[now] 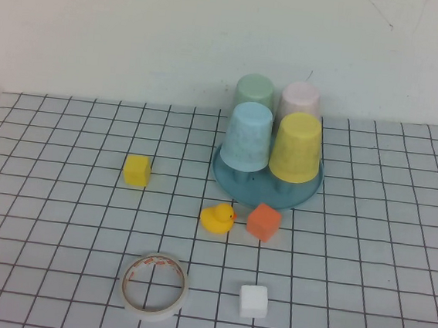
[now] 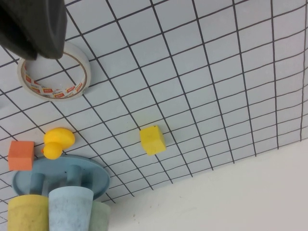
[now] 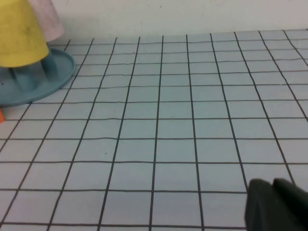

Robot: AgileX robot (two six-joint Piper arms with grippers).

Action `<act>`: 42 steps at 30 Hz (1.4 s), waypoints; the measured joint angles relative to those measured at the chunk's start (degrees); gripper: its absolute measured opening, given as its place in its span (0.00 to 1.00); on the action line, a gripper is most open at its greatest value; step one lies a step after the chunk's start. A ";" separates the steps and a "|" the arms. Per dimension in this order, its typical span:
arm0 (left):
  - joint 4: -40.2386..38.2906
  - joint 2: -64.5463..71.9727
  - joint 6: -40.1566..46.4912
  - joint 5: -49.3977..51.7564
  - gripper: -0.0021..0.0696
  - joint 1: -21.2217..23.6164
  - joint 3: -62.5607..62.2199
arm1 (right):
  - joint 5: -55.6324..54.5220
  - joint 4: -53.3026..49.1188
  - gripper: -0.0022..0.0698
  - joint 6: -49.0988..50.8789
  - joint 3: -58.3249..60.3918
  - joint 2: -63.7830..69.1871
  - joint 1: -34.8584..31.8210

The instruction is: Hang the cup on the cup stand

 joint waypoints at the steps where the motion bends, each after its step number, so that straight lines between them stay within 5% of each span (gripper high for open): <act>1: 0.00 0.00 0.00 0.00 0.03 0.00 0.00 | -0.10 0.01 0.05 0.00 0.00 0.00 0.00; 18: 0.00 0.00 0.10 0.00 0.03 0.00 0.00 | 2.50 -7.44 0.05 7.64 -0.23 0.00 0.00; 42: -0.10 0.00 -0.10 0.00 0.03 0.00 0.00 | 0.03 -0.46 0.05 -0.08 0.02 0.00 -2.39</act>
